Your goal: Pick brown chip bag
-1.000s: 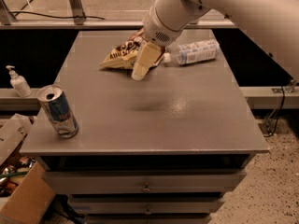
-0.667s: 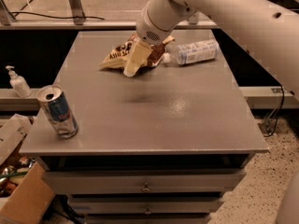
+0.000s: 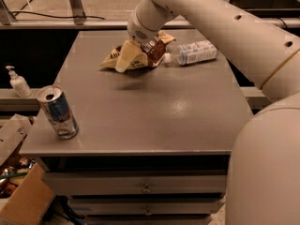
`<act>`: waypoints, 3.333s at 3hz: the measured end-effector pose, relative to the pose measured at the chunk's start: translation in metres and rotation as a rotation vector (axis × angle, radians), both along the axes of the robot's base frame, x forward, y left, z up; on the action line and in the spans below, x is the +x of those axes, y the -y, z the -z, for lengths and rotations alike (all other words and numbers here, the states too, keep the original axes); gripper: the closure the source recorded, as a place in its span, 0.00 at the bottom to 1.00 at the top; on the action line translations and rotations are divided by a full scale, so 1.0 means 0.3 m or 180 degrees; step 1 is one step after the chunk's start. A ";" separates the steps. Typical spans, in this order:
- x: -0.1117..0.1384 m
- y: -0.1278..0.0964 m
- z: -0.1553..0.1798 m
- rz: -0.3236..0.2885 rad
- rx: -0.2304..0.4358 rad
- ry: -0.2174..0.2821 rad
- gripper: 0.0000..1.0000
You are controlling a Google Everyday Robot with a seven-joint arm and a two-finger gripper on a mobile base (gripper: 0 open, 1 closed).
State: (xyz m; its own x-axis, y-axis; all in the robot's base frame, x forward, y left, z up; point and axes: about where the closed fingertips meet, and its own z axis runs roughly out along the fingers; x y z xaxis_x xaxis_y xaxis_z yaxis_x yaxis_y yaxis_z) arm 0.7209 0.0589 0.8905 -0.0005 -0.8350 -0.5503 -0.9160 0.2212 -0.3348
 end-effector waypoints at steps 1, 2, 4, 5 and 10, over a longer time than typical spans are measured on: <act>0.053 -0.036 0.057 0.0015 -0.0096 -0.0012 0.00; 0.085 -0.018 0.104 0.0048 -0.0230 0.0004 0.17; 0.070 0.021 0.087 0.0043 -0.0301 0.0044 0.64; 0.027 0.001 0.032 -0.0050 -0.0269 0.0076 0.87; -0.220 -0.324 -0.341 -0.0909 0.0497 0.0081 1.00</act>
Offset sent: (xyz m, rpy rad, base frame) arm 0.0372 -0.0062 -0.0426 -0.1225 -0.0165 -0.0346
